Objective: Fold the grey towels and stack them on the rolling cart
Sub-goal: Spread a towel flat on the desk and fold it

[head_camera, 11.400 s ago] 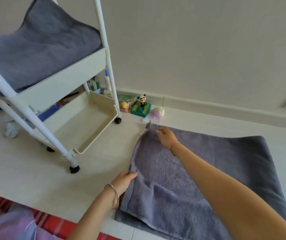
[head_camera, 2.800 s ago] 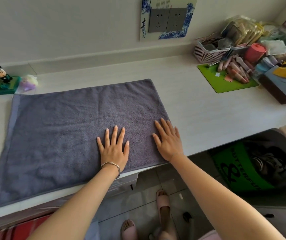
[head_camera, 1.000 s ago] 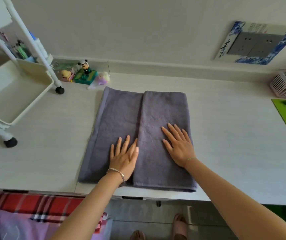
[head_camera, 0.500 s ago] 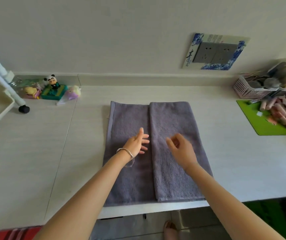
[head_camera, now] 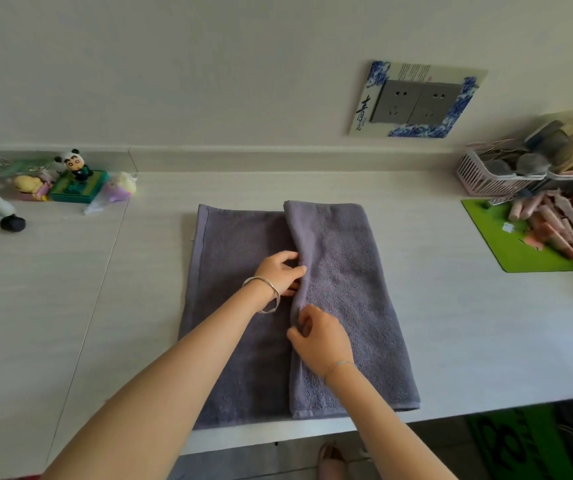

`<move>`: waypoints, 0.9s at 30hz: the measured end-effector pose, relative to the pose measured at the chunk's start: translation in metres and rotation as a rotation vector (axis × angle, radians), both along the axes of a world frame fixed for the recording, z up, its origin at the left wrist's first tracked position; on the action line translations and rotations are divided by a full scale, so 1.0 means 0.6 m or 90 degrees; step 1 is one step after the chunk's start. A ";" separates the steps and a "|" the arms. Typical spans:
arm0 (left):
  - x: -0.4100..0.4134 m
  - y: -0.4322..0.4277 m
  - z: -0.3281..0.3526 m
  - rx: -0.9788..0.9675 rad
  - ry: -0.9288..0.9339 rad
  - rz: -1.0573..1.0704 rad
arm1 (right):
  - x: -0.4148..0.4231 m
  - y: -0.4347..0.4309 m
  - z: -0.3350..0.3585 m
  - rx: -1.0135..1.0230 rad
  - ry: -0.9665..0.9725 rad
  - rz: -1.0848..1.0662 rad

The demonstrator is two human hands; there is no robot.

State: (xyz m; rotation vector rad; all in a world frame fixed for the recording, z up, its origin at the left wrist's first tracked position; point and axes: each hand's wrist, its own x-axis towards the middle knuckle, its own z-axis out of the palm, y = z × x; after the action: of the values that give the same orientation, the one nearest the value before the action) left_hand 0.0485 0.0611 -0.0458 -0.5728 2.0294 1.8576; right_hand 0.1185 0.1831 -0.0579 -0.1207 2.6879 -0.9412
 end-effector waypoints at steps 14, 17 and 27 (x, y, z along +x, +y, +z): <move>0.076 -0.175 0.057 -0.085 -0.050 0.178 | 0.023 -0.155 0.076 -0.204 -0.132 0.222; 0.107 -0.206 -0.021 -0.107 -0.100 0.187 | 0.046 -0.176 0.007 -0.085 -0.104 0.213; 0.100 -0.205 0.031 -0.210 0.213 0.073 | 0.060 -0.195 0.047 -0.129 0.037 0.185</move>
State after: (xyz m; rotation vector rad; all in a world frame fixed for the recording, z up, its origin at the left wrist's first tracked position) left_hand 0.1082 -0.0617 -0.0269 -0.4940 2.6027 1.7902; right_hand 0.1548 0.0662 -0.0299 -0.5725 2.5256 -1.1241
